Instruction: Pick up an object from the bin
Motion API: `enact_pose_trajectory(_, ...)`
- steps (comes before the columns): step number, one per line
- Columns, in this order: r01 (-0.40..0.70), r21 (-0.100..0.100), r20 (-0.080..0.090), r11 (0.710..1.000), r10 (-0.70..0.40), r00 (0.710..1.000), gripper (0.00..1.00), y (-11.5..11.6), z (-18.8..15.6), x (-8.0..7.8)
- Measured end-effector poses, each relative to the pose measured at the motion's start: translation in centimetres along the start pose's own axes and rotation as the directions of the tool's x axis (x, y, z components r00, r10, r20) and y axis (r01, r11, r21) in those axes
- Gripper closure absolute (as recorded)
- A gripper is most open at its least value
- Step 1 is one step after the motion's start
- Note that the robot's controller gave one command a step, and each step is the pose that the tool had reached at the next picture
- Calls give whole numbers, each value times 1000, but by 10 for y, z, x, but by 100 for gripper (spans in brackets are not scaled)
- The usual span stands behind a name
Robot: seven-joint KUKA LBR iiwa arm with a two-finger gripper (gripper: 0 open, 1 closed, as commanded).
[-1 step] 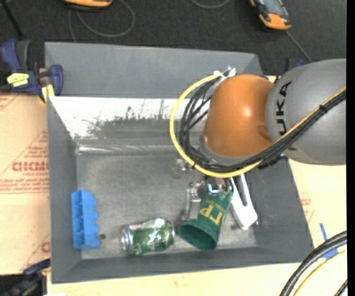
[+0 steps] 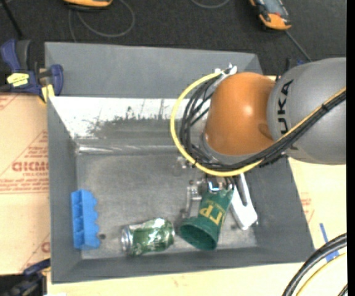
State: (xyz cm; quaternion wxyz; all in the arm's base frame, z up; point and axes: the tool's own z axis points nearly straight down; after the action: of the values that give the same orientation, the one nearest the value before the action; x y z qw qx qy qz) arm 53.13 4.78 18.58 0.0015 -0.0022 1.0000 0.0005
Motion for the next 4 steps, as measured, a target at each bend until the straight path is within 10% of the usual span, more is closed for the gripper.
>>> enact_pose_trajectory(2,299,0,7,954,-299,954,0,-29,81,22)
enact_pose_trajectory(3,377,2,11,926,-377,926,0,0,101,17)
enact_pose_trajectory(4,465,-1,0,885,-465,885,0,12,110,44)
